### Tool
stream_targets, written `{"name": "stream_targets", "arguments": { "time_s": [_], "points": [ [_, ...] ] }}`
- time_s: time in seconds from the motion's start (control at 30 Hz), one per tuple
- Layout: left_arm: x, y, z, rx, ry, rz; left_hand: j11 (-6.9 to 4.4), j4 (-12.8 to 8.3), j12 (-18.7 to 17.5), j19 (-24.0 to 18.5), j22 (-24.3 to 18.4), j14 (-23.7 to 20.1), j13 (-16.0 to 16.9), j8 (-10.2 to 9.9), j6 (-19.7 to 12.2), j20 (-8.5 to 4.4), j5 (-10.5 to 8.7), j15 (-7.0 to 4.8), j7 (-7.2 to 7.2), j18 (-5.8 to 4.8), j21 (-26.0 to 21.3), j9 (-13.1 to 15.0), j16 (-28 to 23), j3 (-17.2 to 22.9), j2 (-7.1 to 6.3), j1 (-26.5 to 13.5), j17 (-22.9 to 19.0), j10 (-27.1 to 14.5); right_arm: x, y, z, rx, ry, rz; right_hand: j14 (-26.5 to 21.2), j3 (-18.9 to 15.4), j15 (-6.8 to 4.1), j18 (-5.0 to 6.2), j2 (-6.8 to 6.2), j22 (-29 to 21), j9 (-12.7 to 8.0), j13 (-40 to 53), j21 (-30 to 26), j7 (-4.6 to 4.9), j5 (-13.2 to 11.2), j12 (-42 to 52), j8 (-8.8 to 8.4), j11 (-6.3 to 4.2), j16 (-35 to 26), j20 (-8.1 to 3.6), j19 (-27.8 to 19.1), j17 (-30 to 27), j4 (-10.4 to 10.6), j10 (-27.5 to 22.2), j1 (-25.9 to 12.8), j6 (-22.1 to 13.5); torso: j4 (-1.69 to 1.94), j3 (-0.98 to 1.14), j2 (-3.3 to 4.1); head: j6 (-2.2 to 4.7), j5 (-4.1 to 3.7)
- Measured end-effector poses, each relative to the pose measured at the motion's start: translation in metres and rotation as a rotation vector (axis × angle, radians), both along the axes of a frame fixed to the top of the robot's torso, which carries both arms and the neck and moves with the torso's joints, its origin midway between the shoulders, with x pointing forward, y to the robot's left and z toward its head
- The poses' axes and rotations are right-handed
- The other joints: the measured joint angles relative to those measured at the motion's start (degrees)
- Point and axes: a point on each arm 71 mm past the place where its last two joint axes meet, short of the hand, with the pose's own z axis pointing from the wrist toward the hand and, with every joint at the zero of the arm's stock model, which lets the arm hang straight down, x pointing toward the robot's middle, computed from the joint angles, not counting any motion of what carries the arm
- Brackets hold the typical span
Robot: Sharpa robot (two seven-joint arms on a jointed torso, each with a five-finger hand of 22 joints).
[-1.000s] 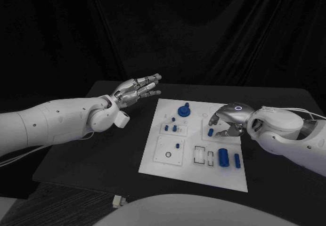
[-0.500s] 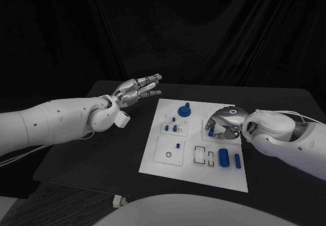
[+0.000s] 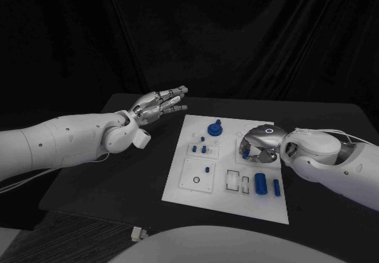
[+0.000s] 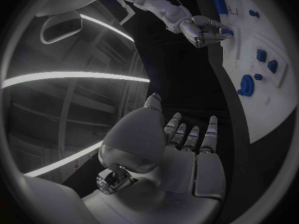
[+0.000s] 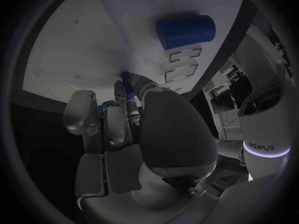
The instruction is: Assemble the parts on the task board
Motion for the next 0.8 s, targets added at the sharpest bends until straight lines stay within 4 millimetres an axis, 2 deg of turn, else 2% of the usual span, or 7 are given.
{"name": "stream_targets", "arguments": {
  "time_s": [0.13, 0.47, 0.8],
  "points": [
    [0.0, 0.0, 0.0, 0.0, 0.0, -0.001, 0.08, -0.2, 0.0, 0.0, 0.1, 0.0, 0.0, 0.0, 0.0, 0.0, 0.23, 0.0, 0.0, 0.0, 0.2, 0.0, 0.0, 0.2, 0.0, 0.0, 0.0, 0.1, 0.0, 0.0, 0.0, 0.001, -0.001, 0.001, 0.0, 0.8, 0.0, 0.0, -0.12, 0.0, 1.0, 0.2, 0.3, 0.09, 0.9, 0.0, 0.76, -0.27, 0.0, 0.0, 0.0, 0.1, -0.8, 0.3, 0.2, 1.1, 0.0, 0.0, -0.01, 0.0, 0.0],
    [0.0, 0.0, 0.0, 0.0, 0.001, -0.001, 0.08, -0.2, 0.0, 0.2, 0.2, 0.0, 0.0, 0.2, 0.0, 0.2, 0.23, 0.0, 0.0, 0.0, 0.2, 0.1, 0.0, 0.2, 0.0, 0.0, 0.0, 0.1, -0.004, 0.001, 0.005, 0.025, -0.015, 0.01, 0.0, 1.5, 0.0, 0.0, 0.19, 0.0, 2.6, 0.5, 0.5, 0.24, 0.9, 0.2, 1.8, -0.48, 0.3, 0.0, 0.0, 0.4, -1.8, 1.7, 0.5, 2.4, -0.01, 0.0, -0.01, 0.0, 0.14],
    [0.0, 0.0, -0.001, -0.001, 0.002, -0.002, 0.08, -0.2, 0.0, 0.2, 0.2, 0.0, 0.0, 0.2, 0.2, 0.2, 0.51, 0.0, 0.2, 0.0, 0.2, 0.0, 0.0, 0.2, 0.23, 0.2, 0.0, 0.1, -0.009, 0.012, 0.032, 0.062, -0.062, 0.054, 0.0, 1.5, 0.0, 0.0, 0.42, 0.0, 3.1, 0.6, 0.8, 0.31, 1.1, 0.2, 1.85, -0.36, 0.3, -0.2, 0.2, 0.4, -2.2, 2.0, 0.7, 2.5, -0.02, -0.01, -0.02, 0.0, 0.29]
  ]
}}
